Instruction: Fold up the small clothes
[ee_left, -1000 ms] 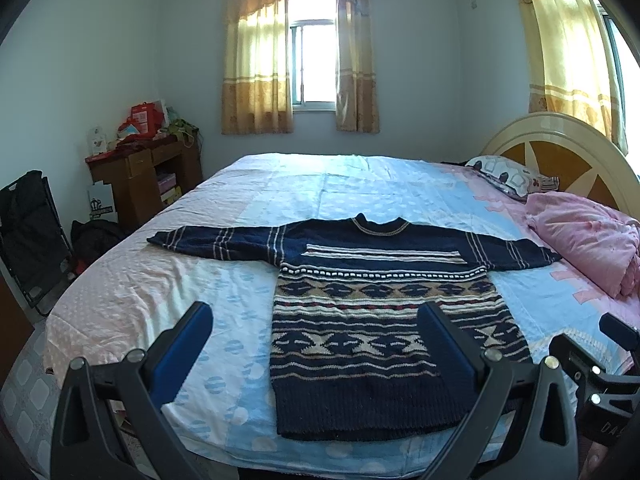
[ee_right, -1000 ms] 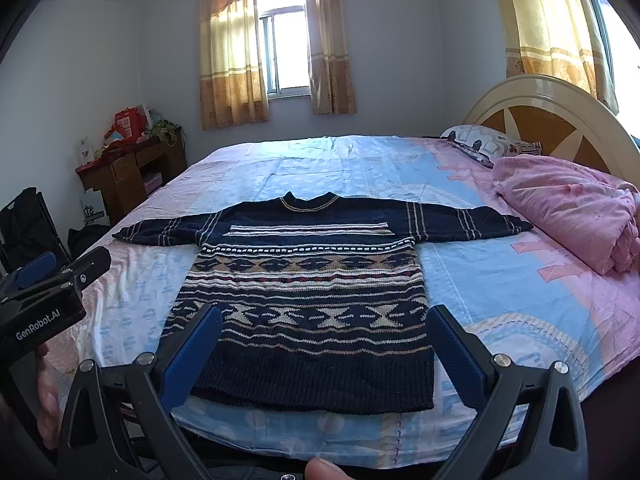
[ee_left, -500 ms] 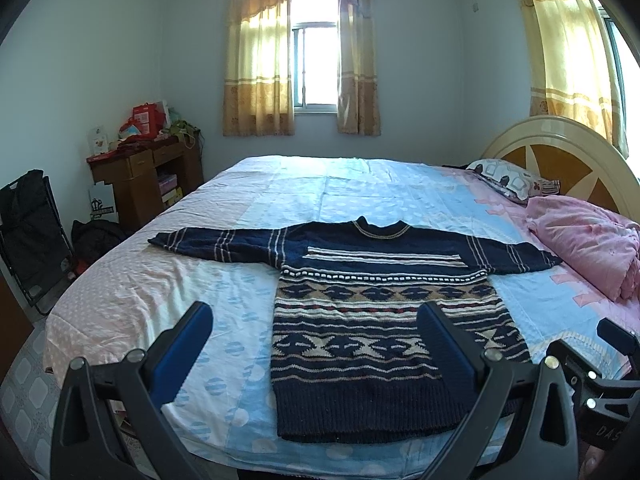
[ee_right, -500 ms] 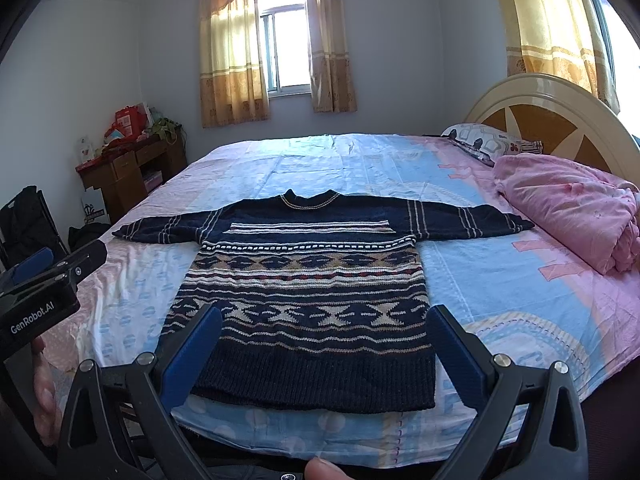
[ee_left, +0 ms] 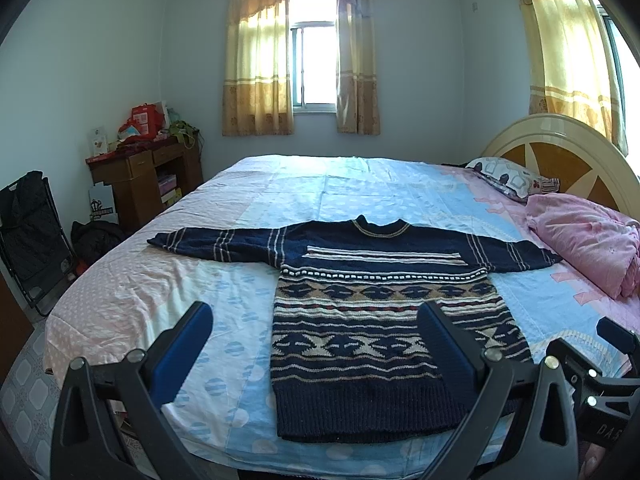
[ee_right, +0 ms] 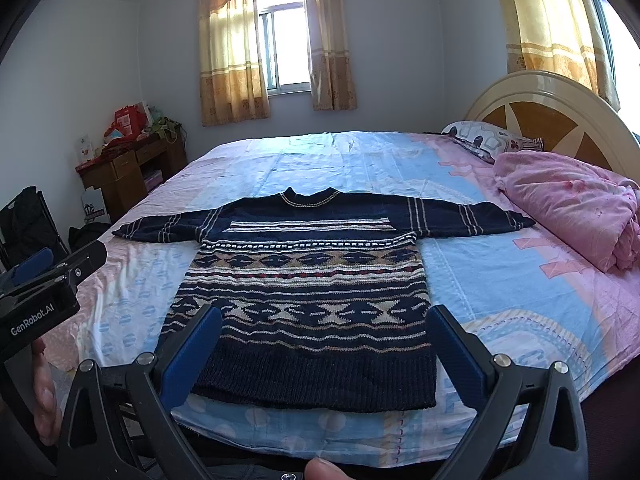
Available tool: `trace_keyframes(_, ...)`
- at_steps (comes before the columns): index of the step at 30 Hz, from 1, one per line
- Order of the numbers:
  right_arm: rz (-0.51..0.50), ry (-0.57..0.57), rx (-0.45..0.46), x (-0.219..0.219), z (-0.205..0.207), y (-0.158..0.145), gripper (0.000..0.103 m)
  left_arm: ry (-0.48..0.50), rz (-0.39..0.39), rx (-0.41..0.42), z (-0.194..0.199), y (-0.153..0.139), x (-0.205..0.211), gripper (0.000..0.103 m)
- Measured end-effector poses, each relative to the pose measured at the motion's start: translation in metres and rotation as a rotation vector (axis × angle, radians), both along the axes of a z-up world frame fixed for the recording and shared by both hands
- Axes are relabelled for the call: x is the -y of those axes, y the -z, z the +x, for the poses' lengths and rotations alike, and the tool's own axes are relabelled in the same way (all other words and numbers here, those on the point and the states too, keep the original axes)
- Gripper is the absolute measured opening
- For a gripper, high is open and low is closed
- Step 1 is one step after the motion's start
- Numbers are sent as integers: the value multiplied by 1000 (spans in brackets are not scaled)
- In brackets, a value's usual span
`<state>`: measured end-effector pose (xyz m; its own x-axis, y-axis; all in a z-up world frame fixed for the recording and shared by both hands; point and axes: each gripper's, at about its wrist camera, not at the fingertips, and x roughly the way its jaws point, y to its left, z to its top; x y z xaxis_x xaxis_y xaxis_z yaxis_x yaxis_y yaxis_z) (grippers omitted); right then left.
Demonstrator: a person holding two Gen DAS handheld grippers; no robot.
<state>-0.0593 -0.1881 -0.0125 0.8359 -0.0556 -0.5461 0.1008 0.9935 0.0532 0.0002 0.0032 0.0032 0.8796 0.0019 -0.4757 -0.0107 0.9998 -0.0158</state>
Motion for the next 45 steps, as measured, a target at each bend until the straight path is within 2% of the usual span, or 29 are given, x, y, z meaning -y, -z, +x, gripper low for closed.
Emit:
trace_keyframes(15, 1, 5, -2, -3, -1, 8, 102, 3, 0, -5, 0, 1, 0, 103)
trace_keyframes(45, 4, 3, -11, -3, 0, 6, 102, 3, 3, -5, 0, 3, -1, 103)
